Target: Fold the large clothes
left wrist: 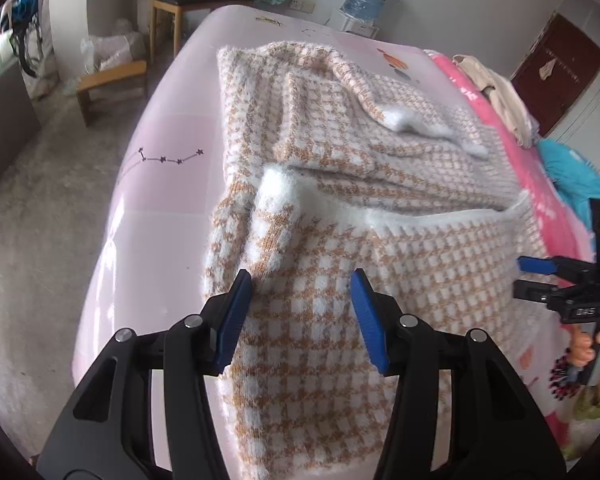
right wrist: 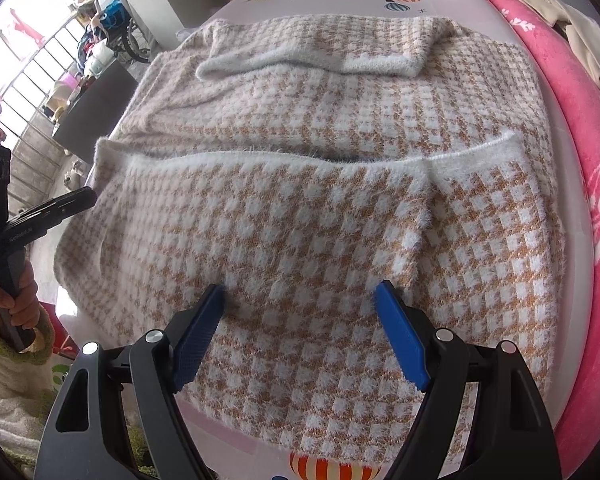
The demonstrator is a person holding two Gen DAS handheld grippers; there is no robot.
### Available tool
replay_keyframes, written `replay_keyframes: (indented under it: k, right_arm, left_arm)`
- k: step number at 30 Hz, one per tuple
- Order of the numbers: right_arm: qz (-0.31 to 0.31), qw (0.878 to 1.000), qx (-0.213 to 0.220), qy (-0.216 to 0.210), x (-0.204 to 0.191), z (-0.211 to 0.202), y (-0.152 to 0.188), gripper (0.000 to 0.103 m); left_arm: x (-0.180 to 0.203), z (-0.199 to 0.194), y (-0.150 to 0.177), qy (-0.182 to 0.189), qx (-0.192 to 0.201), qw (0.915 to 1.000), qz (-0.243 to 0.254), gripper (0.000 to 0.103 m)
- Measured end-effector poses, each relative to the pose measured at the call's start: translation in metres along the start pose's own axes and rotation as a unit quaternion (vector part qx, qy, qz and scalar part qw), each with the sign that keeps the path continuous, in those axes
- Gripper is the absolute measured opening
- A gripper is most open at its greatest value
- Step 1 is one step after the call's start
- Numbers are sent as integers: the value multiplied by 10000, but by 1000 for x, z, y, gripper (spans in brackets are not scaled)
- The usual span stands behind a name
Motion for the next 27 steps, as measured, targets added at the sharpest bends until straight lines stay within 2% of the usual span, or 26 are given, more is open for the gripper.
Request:
replay_keyframes:
  k: [4,11,19,21,23,27]
  right_arm:
    - [-114,9999,52,-1,-3,-1,0,76]
    - [-167,9997,118,-155,-3,-1,6,76]
    - [-133,9982,339,-473,3,-9,6,76]
    - [-92,9982,327,-487,6,-5,4,76]
    - [-71,9980,308,-552,9,-2,2,76]
    - [-157,9975,276,-629,10,-3,0,76]
  left_arm:
    - [4,6,-1,-243,163,9995,141,50]
    - [-5,4,-8,-211,308,9992,-133,50]
    - [-12,7,-6,-105,193,9994,-281,50]
    - [-12,9,-7,-53,151,9995,-284,56]
    - [-10,12,-9,-85,112,9996,-232,57]
    - [-8,12,-8,-163,104,9997,-139,53]
Point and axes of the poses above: each gripper's, at about its wrist camera, not at the fingertips, and z roughly the way its jaws point, x to its right, y to its underside, the point moved 9 cm from there along z, roughly the way its jaws point, and after that the axes turned 5 degrees about -z, right-handed, at the moved point
